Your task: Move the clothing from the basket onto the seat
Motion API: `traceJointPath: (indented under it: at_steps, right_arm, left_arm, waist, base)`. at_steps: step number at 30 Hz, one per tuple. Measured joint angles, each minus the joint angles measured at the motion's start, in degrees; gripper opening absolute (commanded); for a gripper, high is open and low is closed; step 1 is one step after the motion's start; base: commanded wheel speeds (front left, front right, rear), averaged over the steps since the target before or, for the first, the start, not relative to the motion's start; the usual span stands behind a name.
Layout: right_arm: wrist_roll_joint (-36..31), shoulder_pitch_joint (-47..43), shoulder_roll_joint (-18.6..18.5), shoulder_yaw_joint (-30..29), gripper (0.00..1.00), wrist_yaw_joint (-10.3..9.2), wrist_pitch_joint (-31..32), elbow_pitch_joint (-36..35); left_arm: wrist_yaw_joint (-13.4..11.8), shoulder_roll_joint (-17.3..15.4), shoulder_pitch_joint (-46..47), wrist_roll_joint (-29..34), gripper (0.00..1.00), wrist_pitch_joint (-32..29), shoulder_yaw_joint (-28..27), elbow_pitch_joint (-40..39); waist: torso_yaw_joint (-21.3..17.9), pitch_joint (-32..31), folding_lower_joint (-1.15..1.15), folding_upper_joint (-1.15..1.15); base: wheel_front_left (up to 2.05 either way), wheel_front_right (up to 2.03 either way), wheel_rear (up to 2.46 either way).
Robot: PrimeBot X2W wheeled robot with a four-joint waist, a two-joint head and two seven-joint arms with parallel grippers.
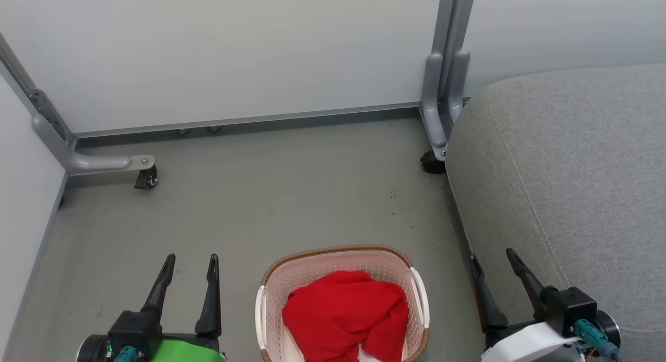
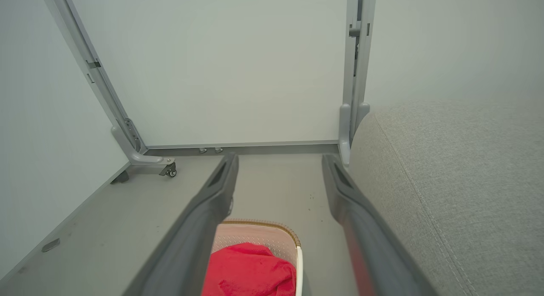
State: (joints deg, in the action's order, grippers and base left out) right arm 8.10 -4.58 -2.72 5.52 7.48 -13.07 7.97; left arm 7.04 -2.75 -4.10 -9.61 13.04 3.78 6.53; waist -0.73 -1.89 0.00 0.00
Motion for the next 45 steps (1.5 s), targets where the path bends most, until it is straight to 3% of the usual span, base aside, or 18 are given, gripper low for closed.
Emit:
traceJointPath:
  at_steps: [19, 33, 40, 45]
  right_arm:
    - [-7.34, -1.2, -0.04, 1.19, 1.0, 0.01, -1.96, -0.82]
    - [-7.26, -1.27, -0.04, 1.23, 1.0, 0.01, -1.98, -0.98]
    - [-6.53, -0.9, -0.07, 0.22, 1.0, 0.01, -1.98, -1.31]
    - [-6.69, 3.75, -0.07, -1.68, 1.0, 0.01, -1.99, -2.72]
  left_arm:
    - [0.08, -0.05, -1.07, 8.24, 1.0, 2.01, 0.98, 0.78]
    - [0.09, -0.05, -1.12, 8.72, 1.0, 2.1, 1.05, 1.59]
    - [0.09, -0.08, -0.66, 8.88, 1.0, 2.1, 1.58, 2.71]
    - [0.26, -0.69, 5.25, 8.95, 1.0, 2.11, 3.82, 4.35]
  waist:
    - [-0.23, -0.84, 0.0, 0.0]
    - [0.06, 0.05, 0.0, 0.0]
    - [-0.22, 2.29, 0.0, 0.0]
    - [-0.53, 6.52, 0.0, 0.0]
  base:
    - [0.0, 0.0, 0.0]
    - [0.0, 0.0, 0.0]
    - [0.0, 0.0, 0.0]
    - [0.0, 0.0, 0.0]
